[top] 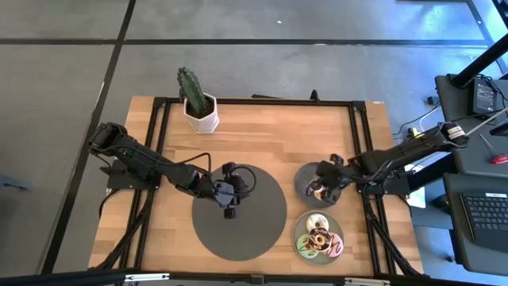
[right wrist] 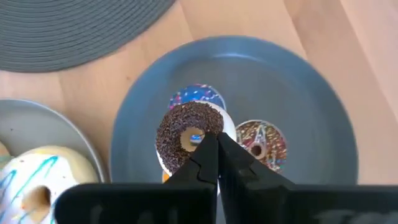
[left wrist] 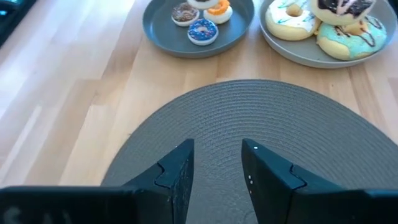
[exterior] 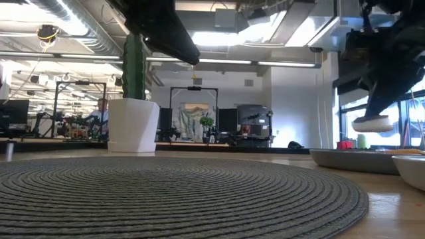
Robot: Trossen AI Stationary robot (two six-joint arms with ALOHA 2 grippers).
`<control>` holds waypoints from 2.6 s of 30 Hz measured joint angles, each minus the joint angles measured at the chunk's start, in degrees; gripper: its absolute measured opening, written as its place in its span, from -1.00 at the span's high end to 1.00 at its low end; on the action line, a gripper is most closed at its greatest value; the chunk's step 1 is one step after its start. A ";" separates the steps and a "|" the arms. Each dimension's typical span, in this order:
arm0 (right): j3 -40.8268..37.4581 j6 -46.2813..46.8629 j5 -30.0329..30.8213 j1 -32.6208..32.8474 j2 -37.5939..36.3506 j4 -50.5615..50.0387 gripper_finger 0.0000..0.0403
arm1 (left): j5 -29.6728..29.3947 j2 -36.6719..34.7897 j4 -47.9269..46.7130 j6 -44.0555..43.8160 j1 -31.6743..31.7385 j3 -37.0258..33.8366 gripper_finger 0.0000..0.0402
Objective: Pick & Place donuts
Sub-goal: Put the small black donut on the dark gray plate, then return to Home Position
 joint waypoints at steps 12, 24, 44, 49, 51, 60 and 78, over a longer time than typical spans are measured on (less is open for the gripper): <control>-5.23 3.25 -1.05 0.69 -0.19 3.94 0.98 | -2.82 0.00 -0.02 -0.10 0.07 0.00 0.36; -5.89 2.78 1.60 0.65 -0.21 5.28 0.98 | -2.78 0.00 -0.01 -0.35 0.07 0.00 0.36; -5.89 -0.18 1.55 0.67 -0.19 5.07 0.78 | -2.71 0.00 -0.02 -0.59 0.07 0.00 0.36; -5.89 -0.18 1.56 0.66 -0.19 5.04 0.61 | -2.69 0.00 -0.02 -0.54 0.07 0.00 0.36; -5.89 -0.18 2.09 0.66 -0.19 5.02 0.54 | -2.71 0.00 -0.02 -0.54 0.07 0.00 0.36; -1.52 -1.44 10.32 0.74 -1.10 4.32 0.36 | -3.95 0.00 -0.04 1.10 0.02 0.00 0.36; -13.11 -10.58 9.58 9.96 -26.69 22.65 0.35 | -2.39 -22.32 29.56 5.03 0.31 -27.00 0.36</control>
